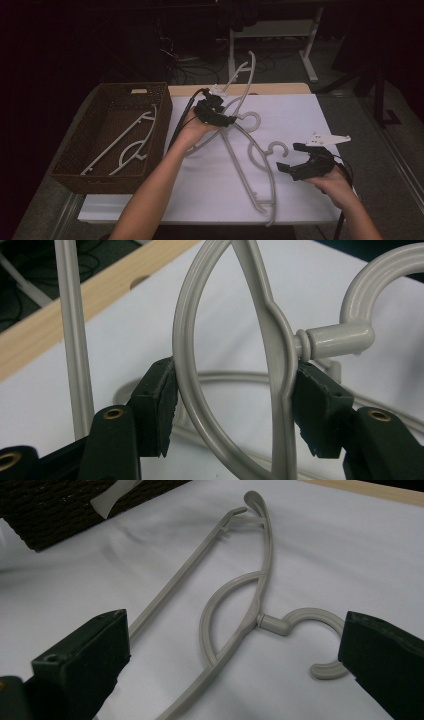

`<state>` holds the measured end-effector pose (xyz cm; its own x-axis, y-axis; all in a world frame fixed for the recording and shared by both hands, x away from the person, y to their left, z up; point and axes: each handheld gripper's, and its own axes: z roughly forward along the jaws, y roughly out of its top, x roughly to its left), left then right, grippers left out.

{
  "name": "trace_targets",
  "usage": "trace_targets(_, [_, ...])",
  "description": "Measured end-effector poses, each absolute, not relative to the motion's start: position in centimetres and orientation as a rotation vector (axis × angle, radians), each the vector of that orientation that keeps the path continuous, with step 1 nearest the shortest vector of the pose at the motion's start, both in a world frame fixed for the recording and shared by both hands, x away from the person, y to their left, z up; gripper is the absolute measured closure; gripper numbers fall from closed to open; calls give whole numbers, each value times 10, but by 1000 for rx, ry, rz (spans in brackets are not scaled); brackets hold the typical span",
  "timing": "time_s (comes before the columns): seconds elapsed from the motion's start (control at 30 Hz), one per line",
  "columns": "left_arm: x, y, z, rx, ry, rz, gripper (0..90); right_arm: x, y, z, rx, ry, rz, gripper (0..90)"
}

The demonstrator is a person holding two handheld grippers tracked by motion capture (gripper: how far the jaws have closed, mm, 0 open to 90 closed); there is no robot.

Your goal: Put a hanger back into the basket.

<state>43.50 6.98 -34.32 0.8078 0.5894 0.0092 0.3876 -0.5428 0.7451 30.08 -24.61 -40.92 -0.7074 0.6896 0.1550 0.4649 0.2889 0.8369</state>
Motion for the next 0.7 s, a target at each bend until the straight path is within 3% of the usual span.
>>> trace_targets(0.43, [434, 63, -283, 2198, 649, 352, 404, 300, -246, -408, 1063, 2318, 1385, 0])
trace_targets(0.7, [430, 81, -255, 2222, 633, 345, 405, 300, -247, -408, 1060, 2317, 1388, 0])
